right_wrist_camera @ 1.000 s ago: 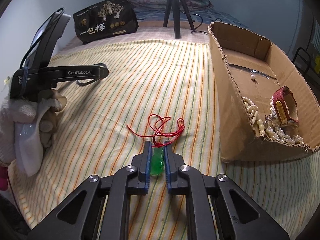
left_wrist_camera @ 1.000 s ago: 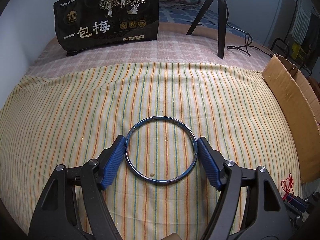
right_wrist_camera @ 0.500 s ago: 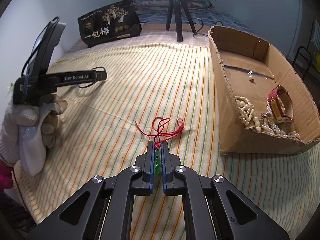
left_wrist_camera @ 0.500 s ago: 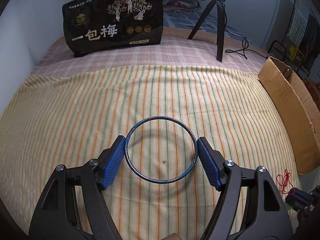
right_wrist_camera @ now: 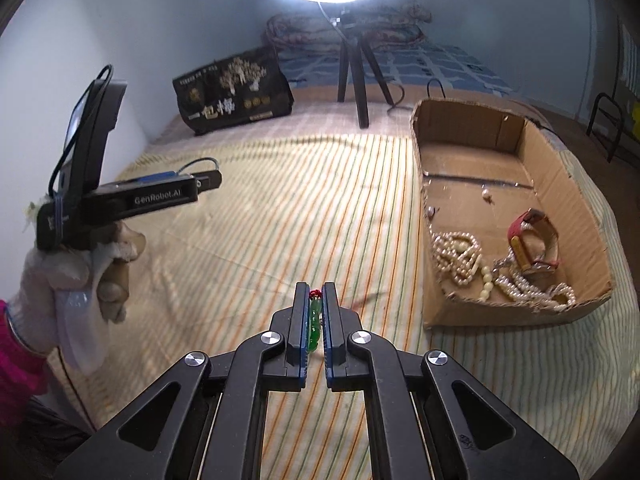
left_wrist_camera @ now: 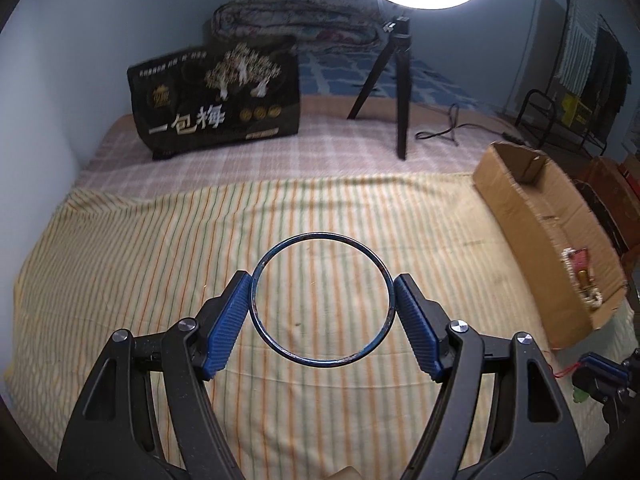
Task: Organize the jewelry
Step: 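Lift and carry the bangle and jade pendant in both tools into the box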
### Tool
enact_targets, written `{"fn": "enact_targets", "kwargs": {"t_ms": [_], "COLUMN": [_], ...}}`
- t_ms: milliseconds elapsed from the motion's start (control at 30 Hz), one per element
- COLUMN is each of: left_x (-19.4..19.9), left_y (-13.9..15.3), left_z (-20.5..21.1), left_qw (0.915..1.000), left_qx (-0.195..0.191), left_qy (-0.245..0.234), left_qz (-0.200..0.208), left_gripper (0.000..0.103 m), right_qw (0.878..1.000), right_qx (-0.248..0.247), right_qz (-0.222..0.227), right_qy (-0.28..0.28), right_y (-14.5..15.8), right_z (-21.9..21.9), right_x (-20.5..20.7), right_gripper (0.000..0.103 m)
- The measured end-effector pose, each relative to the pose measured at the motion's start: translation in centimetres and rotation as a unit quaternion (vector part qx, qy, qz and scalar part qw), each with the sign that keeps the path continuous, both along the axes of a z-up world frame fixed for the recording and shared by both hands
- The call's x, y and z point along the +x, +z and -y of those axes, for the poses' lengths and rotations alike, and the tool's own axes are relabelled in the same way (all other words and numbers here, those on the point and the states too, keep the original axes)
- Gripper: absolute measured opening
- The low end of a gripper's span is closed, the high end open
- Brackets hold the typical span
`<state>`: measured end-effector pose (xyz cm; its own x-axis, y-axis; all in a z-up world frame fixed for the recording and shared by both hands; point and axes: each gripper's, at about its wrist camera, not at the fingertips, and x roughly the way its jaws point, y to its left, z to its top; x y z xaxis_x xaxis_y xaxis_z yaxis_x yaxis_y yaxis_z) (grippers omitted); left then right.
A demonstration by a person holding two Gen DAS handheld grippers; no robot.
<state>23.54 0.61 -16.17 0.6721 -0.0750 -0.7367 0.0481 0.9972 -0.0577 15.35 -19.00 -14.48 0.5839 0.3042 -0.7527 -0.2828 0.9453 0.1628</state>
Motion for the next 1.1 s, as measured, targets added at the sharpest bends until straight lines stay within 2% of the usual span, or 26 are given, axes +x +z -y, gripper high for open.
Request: {"fn": "enact_targets", "kwargs": {"t_ms": [267, 600, 833, 1100], "left_x": [-2.2, -4.1, -3.7, -1.2], "left_y": [4.1, 7.6, 8.0, 7.2], "left_z": [2.9, 7.9, 11.1, 15.0], "left_qw": [0.999, 0.9942, 0.9912, 0.9895], "left_qx": [-0.001, -0.02, -0.035, -0.04], "left_qy": [-0.036, -0.092, -0.115, -0.13], "left_qz": [0.028, 0.052, 0.054, 0.05], "left_gripper": [0.074, 0.074, 0.074, 0.074], "right_qw": [1.0, 0.998, 0.996, 0.994], "right_qx": [0.01, 0.03, 0.033, 0.024], "right_qz": [0.016, 0.048, 0.054, 0.049], "right_qy": [-0.009, -0.039, -0.07, -0.091], "right_y": [2.7, 6.8, 8.1, 8.0], "right_z": [1.8, 5.4, 8.5, 11.6], "right_x": [-1.0, -0.9, 0.4, 2.3], "right_gripper": [0.004, 0.004, 0.004, 0.004]}}
